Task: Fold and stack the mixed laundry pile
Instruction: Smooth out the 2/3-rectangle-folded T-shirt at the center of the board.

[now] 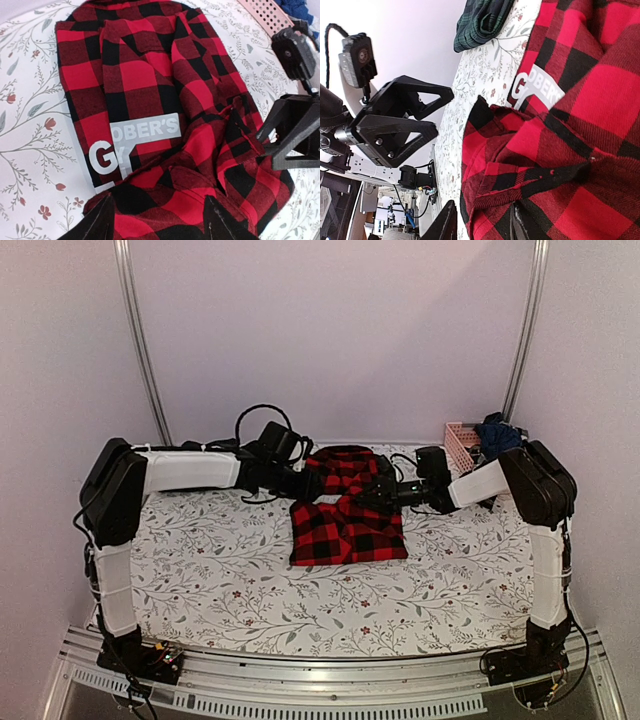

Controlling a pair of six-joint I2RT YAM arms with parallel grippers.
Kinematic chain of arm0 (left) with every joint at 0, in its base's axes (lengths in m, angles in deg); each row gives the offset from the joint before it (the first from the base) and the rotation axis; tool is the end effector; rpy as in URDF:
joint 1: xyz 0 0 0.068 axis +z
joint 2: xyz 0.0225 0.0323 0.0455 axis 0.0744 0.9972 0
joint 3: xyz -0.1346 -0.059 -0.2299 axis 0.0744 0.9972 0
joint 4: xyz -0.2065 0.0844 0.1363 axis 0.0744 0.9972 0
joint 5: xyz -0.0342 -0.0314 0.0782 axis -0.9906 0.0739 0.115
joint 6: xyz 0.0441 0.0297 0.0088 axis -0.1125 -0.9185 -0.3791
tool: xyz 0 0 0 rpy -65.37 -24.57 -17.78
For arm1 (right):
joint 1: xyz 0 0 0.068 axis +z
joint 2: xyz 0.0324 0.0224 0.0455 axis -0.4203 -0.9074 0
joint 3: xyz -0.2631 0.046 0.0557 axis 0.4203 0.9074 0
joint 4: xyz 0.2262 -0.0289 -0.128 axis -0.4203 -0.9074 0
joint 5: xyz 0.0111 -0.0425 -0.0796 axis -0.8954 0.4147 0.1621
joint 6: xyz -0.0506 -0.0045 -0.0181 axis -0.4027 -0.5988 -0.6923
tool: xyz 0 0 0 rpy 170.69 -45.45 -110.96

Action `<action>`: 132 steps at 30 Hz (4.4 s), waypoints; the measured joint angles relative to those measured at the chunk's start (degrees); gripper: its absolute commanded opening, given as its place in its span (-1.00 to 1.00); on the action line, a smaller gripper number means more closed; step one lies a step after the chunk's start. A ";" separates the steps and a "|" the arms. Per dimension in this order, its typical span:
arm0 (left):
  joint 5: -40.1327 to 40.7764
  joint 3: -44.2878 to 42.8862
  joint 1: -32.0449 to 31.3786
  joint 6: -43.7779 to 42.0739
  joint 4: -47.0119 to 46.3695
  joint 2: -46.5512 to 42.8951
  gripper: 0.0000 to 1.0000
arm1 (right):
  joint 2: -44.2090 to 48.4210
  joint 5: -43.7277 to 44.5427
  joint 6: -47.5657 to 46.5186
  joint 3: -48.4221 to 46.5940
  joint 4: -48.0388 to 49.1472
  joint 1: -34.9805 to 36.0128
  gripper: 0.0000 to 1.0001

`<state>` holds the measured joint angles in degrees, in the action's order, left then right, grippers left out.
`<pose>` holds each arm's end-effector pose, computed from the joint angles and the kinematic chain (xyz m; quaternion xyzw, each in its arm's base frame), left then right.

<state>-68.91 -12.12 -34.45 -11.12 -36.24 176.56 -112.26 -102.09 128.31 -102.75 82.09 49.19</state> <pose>0.3542 -0.2850 0.1992 0.1329 0.9136 -0.2055 0.3248 0.3942 0.2110 0.1269 -0.1291 0.7792 0.5910 0.1641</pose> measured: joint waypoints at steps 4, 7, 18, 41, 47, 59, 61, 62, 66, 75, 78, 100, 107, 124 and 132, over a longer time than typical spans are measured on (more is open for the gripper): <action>-2.51 -0.48 -0.02 0.02 -0.72 -0.17 0.25 | 0.20 0.98 -1.55 1.14 -2.23 0.04 -0.35; -3.63 -3.54 -0.31 0.02 -0.74 1.77 0.32 | 0.24 2.80 -3.80 0.50 -5.16 0.42 -0.21; -3.06 -6.93 -1.95 1.36 3.89 7.93 0.10 | -0.02 5.86 -7.19 -7.56 -9.60 1.84 -0.48; -6.40 4.55 -3.69 0.87 -10.40 -0.04 -1.00 | -7.65 11.30 -14.36 -11.26 -20.87 5.40 -0.65; -6.58 5.57 -3.82 0.90 -14.25 -1.09 -0.10 | -7.63 7.98 -14.84 -10.97 -18.99 5.40 -0.46; -3.98 13.25 0.17 5.29 -15.56 -3.50 -0.08 | -7.63 -0.87 -4.85 -10.49 -8.24 5.27 -0.22; -3.82 13.31 0.52 5.68 -15.58 -3.52 -0.08 | -7.63 -2.05 -2.62 -10.49 -6.47 5.29 -0.19; -3.76 13.35 0.63 5.88 -15.58 -3.52 -0.08 | -7.65 -2.56 -1.77 -10.49 -5.86 5.29 -0.17; -3.89 13.40 0.83 6.10 -15.58 -3.58 -0.08 | -7.89 -4.28 0.85 -10.49 -4.20 5.27 -0.12; -6.73 13.33 1.16 6.14 -15.78 -3.45 -0.08 | -8.07 -5.27 5.60 -7.06 3.13 4.50 0.01; -8.13 12.33 0.96 5.84 -15.69 -2.21 -0.08 | -8.07 -5.46 7.85 -5.99 5.66 4.02 0.02; -11.58 3.52 -0.94 3.74 -12.13 6.95 -0.09 | -8.44 -3.91 10.51 -7.98 5.97 3.34 -0.26; -11.58 3.67 -0.94 3.39 -12.09 6.69 -0.09 | -9.14 -0.04 3.37 -12.59 -5.81 3.41 -0.42; -8.94 15.19 0.15 2.82 -14.40 -5.66 0.27 | -6.19 5.03 -6.08 -9.46 -12.41 3.32 -1.00; -8.39 15.30 0.98 2.84 -16.41 -5.25 0.27 | -2.36 6.51 -6.56 -6.47 -8.52 0.39 -1.00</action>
<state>-77.30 3.18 -33.47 -8.28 -52.66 171.31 -114.62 -95.57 121.75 -109.22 73.56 49.58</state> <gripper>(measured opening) 0.635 0.003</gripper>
